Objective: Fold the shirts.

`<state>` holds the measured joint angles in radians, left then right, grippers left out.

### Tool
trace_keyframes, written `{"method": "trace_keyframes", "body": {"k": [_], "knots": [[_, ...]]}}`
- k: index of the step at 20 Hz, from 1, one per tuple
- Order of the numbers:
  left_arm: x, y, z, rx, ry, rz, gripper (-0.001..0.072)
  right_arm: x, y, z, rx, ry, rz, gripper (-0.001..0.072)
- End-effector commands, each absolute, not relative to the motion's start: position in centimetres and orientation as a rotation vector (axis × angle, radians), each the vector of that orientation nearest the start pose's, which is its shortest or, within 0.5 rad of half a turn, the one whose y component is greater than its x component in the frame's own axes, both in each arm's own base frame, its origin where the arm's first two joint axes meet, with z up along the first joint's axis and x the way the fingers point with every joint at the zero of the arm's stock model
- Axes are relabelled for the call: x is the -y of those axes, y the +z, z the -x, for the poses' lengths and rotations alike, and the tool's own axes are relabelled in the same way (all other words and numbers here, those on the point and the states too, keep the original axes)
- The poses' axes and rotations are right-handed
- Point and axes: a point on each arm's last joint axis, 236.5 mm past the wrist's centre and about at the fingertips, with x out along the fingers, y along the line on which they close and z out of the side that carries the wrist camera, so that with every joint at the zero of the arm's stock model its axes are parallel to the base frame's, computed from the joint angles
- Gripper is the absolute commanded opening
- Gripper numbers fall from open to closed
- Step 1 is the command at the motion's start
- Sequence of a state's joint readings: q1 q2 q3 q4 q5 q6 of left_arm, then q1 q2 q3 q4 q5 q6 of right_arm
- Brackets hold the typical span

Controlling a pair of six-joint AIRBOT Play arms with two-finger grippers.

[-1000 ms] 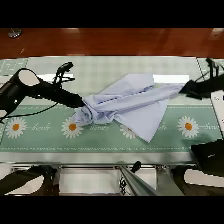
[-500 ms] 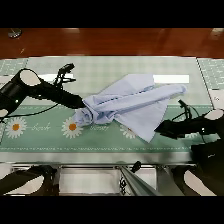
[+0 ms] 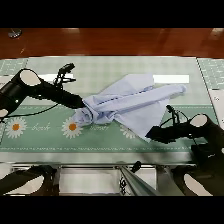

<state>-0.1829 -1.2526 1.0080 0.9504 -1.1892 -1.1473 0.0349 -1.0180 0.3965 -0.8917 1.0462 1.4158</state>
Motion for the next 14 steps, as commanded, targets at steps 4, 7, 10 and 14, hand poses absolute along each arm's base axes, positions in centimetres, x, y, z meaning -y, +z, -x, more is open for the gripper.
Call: {"method": "trace_keyframes", "body": {"k": [4,7,10,14], "knots": [[18.5,0.4,-31.7,-1.287,-0.727,0.125,0.0012,-16.4,-10.1,-22.0,-1.442,0.240,-0.631,0.0018],[17.8,1.5,-32.6,-1.243,-0.716,0.100,0.0013,-17.6,-3.9,-26.3,-1.276,0.391,-0.547,0.0017],[15.9,8.4,-35.0,-1.056,-0.666,0.101,0.0012,-16.1,11.2,-32.3,-0.855,0.465,-0.304,0.0016],[11.9,29.1,-34.5,-0.519,-0.541,0.055,0.0012,-8.6,35.5,-32.3,-0.278,0.257,-0.144,0.0016]]}}
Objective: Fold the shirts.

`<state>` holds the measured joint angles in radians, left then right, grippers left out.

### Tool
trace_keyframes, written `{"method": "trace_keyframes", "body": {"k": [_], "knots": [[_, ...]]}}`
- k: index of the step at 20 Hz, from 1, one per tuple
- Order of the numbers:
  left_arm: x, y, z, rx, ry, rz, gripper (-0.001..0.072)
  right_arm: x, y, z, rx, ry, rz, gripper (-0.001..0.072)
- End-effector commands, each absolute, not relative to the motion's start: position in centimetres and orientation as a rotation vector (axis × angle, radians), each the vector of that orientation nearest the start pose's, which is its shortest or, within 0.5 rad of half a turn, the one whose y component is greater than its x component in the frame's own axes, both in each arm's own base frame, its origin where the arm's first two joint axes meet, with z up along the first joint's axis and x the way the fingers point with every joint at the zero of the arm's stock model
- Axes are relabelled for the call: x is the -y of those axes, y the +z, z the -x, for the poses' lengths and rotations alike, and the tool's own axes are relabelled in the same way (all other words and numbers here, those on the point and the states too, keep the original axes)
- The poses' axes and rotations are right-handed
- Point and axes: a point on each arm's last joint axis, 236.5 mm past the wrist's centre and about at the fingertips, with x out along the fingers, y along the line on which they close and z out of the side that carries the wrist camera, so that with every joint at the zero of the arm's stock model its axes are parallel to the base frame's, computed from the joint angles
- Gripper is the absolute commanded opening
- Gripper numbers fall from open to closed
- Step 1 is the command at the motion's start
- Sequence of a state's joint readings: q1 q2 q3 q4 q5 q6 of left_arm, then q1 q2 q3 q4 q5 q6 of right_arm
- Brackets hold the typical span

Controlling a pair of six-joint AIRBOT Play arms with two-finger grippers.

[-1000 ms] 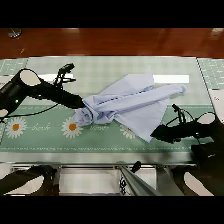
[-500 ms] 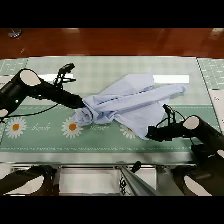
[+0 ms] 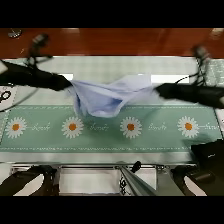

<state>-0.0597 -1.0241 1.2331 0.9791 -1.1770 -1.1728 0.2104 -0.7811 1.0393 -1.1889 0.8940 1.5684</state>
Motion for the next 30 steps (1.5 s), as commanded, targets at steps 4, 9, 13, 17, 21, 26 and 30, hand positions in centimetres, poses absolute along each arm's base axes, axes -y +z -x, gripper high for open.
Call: {"method": "trace_keyframes", "body": {"k": [4,9,13,17,21,26,30], "knots": [[10.4,49.5,-23.6,0.088,-0.457,-0.039,0.0012,-6.2,51.1,-24.9,0.081,0.254,-0.148,0.0016],[8.9,56.9,-12.3,0.345,-0.369,-0.074,0.0012,-3.3,57.6,-18.3,0.248,0.198,-0.128,0.0016],[9.1,52.6,-10.8,0.160,-0.380,-0.033,0.0012,-2.5,54.2,-17.6,0.103,0.163,-0.107,0.0016],[9.6,47.2,-10.8,-0.088,-0.406,0.033,0.0012,-2.2,47.8,-18.0,-0.167,0.138,-0.044,0.0016],[9.6,42.6,-12.7,-0.305,-0.408,0.056,0.0012,1.1,41.4,-20.0,-0.461,-0.009,0.119,0.0016],[9.5,32.5,-19.9,-0.663,-0.404,0.129,0.0013,-0.1,34.1,-27.7,-0.787,-0.013,0.228,0.0016],[9.3,22.6,-26.6,-0.885,-0.390,0.188,0.0012,-2.2,28.0,-38.1,-0.891,0.009,0.311,0.0015]]}}
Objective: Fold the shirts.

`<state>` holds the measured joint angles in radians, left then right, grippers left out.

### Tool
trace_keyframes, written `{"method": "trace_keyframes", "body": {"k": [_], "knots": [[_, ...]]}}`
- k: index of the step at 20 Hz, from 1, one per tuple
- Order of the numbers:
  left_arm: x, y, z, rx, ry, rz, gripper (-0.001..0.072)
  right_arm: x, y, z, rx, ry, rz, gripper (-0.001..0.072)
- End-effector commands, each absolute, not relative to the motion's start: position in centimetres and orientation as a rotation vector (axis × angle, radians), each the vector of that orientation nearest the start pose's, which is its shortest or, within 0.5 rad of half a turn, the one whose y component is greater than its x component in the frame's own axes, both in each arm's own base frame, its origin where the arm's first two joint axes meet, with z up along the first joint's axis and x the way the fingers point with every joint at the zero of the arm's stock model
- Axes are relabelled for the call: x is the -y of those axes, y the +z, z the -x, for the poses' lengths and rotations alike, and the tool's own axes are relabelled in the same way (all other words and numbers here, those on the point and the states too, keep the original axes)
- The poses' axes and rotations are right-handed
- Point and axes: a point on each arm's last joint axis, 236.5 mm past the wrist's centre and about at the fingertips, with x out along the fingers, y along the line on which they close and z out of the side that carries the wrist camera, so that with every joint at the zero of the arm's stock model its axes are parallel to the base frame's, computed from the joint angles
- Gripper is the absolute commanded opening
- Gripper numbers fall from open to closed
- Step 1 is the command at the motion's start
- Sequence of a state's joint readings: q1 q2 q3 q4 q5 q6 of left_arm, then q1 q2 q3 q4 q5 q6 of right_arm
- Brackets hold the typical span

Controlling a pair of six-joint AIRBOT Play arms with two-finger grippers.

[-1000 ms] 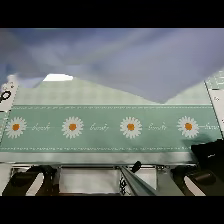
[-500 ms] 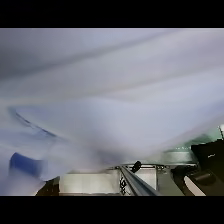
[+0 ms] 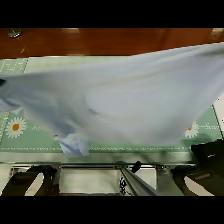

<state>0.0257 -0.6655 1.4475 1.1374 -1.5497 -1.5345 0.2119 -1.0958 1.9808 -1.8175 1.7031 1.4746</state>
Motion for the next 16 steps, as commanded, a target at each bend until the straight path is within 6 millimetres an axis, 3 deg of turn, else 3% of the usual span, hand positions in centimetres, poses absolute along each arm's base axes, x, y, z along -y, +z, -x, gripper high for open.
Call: {"method": "trace_keyframes", "body": {"k": [1,5,7,9,11,13,16], "knots": [[9.2,20.7,-28.2,-0.918,-0.378,0.211,0.0012,-2.6,26.0,-40.9,-0.910,0.010,0.332,0.0015],[8.6,16.0,-36.4,-0.908,-0.365,0.193,0.0013,-3.5,18.8,-50.4,-0.903,0.025,0.341,0.0015],[8.2,14.3,-40.4,-0.863,-0.343,0.189,0.0013,-3.4,16.1,-53.8,-0.879,0.055,0.240,0.0015],[8.4,11.7,-43.4,-0.851,-0.342,0.160,0.0013,-2.9,13.4,-55.8,-0.890,0.071,0.089,0.0015],[9.1,8.3,-45.5,-0.883,-0.340,0.154,0.0013,-2.1,9.7,-56.5,-0.961,0.082,-0.043,0.0015],[10.3,3.8,-46.2,-0.967,-0.353,0.158,0.0014,-1.3,5.3,-55.7,-1.090,0.087,-0.094,0.0016],[12.6,-2.9,-44.6,-1.160,-0.402,0.161,0.0014,-1.2,-0.7,-53.1,-1.308,0.107,-0.071,0.0016]]}}
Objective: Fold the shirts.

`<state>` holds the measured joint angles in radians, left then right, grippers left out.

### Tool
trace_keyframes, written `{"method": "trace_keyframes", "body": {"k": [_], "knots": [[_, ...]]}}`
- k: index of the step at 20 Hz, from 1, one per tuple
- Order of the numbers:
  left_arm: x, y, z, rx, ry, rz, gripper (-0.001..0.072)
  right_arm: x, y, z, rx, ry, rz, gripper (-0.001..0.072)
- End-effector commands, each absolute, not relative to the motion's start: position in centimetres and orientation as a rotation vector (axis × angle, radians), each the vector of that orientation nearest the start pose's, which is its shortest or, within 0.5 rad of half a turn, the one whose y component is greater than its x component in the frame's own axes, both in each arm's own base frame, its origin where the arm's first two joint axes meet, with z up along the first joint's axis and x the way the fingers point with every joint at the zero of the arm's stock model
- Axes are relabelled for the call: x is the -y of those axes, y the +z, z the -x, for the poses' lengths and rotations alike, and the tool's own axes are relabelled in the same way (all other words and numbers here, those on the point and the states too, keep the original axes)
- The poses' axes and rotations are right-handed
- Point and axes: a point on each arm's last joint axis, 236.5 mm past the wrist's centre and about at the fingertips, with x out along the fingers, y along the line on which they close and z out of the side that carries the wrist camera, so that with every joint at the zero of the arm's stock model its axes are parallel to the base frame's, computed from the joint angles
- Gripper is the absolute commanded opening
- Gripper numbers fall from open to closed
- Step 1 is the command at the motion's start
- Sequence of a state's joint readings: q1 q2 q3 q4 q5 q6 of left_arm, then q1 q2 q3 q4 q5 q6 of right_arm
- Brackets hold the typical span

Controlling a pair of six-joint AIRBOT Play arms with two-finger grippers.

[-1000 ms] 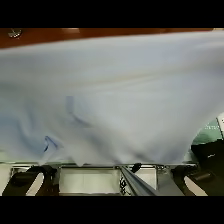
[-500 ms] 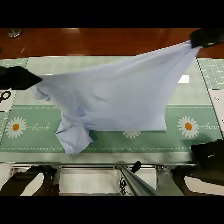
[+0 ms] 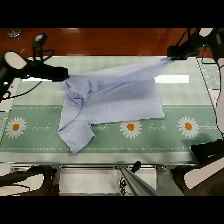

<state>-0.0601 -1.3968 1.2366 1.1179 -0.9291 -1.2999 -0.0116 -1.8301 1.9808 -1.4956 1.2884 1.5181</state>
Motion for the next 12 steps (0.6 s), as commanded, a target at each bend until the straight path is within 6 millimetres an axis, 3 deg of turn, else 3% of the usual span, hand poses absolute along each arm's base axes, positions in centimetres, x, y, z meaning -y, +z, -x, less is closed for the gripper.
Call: {"method": "trace_keyframes", "body": {"k": [1,4,5,6,7,8,10,12], "knots": [[13.3,-4.3,-43.6,-1.221,-0.423,0.174,0.0014,-1.6,-1.6,-52.5,-1.343,0.122,-0.064,0.0016],[13.1,-4.6,-41.7,-1.321,-0.455,0.188,0.0014,-1.7,-1.0,-52.5,-1.333,0.127,-0.051,0.0025],[12.6,-3.8,-41.6,-1.336,-0.461,0.193,0.0016,-1.5,-0.4,-52.4,-1.324,0.125,-0.051,0.0137],[11.9,-2.8,-41.5,-1.354,-0.469,0.201,0.0111,-1.3,0.4,-52.1,-1.324,0.132,-0.039,0.0337],[11.2,-1.7,-41.1,-1.381,-0.475,0.213,0.0479,-1.0,1.1,-51.4,-1.333,0.158,0.001,0.0426],[10.3,-0.6,-40.5,-1.421,-0.473,0.234,0.0720,-0.4,1.8,-50.3,-1.355,0.180,0.046,0.0429],[8.2,1.0,-38.7,-1.490,-0.474,0.277,0.0720,1.5,3.1,-49.2,-1.370,0.139,0.003,0.0429],[5.9,2.1,-36.9,-1.527,-0.452,0.327,0.0720,3.7,3.8,-46.8,-1.438,0.110,-0.068,0.0432]]}}
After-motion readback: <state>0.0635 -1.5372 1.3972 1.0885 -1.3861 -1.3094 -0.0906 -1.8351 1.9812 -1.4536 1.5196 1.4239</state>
